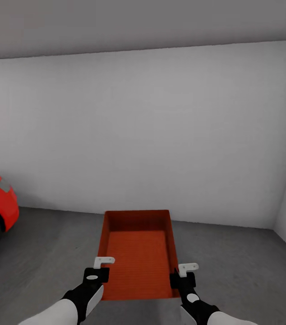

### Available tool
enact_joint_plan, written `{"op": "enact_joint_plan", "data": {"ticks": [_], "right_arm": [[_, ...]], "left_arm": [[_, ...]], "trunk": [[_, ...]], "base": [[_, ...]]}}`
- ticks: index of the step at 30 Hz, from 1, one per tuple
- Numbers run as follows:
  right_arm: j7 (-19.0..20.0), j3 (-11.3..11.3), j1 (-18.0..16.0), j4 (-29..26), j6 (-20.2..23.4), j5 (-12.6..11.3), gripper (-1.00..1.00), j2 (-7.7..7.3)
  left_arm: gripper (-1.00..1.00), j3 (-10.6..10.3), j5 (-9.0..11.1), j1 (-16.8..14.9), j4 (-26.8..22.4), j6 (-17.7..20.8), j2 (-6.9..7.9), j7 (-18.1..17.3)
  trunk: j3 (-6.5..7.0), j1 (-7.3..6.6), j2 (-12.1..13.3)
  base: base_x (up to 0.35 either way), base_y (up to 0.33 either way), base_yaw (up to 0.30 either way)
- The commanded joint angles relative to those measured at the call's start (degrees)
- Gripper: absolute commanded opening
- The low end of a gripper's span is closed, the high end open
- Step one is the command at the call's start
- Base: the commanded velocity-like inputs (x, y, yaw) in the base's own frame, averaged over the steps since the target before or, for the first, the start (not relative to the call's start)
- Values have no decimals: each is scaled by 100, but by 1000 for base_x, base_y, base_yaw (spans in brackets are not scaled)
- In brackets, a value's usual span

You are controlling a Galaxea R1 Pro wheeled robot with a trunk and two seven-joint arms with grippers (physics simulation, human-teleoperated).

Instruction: Move the two storage containers from the living room to the garage. In the garage, place one container on the floor and stack the other container on top of it (either order is fine).

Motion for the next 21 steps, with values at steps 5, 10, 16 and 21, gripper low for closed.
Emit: {"op": "enact_joint_plan", "data": {"ticks": [5, 10, 16, 21], "right_arm": [[21, 119, -3, 11, -13, -48, -100, 5], [22, 119, -3, 11, -13, -45, -100, 0], [22, 119, -3, 11, -13, -50, -100, 0], [22, 119, -3, 11, -13, -45, -100, 5]], "left_arm": [[-100, 147, 331, -9, -36, 14, -40, -19], [-100, 144, 331, -9, -36, 14, -40, -19], [-100, 144, 331, -9, -36, 14, -40, -19], [-100, 144, 331, -9, -36, 7, -36, -21]], "trunk": [[-9, 4, -6], [-9, 4, -6], [-9, 4, -6], [-9, 4, -6]], "base": [[304, 197, -37], [304, 197, -4], [304, 197, 0], [305, 176, 0]]}}
